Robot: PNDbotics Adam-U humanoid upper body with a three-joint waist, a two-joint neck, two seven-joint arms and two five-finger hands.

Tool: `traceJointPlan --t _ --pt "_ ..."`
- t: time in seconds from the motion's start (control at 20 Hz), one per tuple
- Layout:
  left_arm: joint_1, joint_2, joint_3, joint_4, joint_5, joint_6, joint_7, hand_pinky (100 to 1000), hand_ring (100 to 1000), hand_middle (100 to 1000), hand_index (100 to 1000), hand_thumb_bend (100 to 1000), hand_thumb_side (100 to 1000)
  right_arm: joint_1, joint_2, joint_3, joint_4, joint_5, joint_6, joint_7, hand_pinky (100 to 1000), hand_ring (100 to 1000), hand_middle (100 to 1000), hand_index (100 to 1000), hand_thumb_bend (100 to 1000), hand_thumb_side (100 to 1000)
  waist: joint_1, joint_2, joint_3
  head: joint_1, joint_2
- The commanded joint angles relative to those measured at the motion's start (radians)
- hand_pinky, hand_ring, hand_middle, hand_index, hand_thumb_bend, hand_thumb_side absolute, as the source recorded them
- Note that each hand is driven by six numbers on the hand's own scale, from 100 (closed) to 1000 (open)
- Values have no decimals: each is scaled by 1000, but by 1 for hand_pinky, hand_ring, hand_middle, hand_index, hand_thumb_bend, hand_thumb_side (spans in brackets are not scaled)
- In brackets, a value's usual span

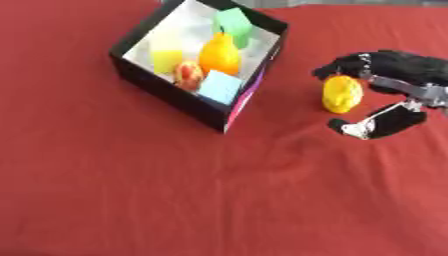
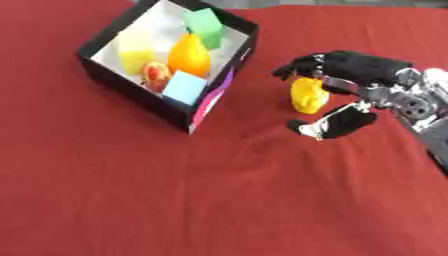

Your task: Pick up objects on the table and place them in the box.

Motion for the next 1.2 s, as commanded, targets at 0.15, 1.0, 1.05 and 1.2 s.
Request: traceJointPlan --t 0.15,1.0,1.05,1.2 --pt "-5 13 5 -7 2 4 1 764 695 648 743 304 479 -25 -1 13 37 25 -17 26 880 900 811 951 330 456 2 -14 4 -3 -16" --pt "-2 6 4 -4 6 7 -1 761 695 651 741 304 480 -73 23 14 137 130 -22 -42 872 901 820 967 451 408 2 -5 9 -5 -25" --pt "-2 5 4 -3 6 7 -1 761 695 651 741 304 481 -74 22 13 145 135 -23 -42 871 900 819 966 455 415 2 -5 9 -5 -25" --pt "-2 4 3 -3 7 7 -2 761 695 651 741 303 481 -78 20 10 168 147 -25 -41 868 897 816 965 456 433 3 -4 8 -6 -28"
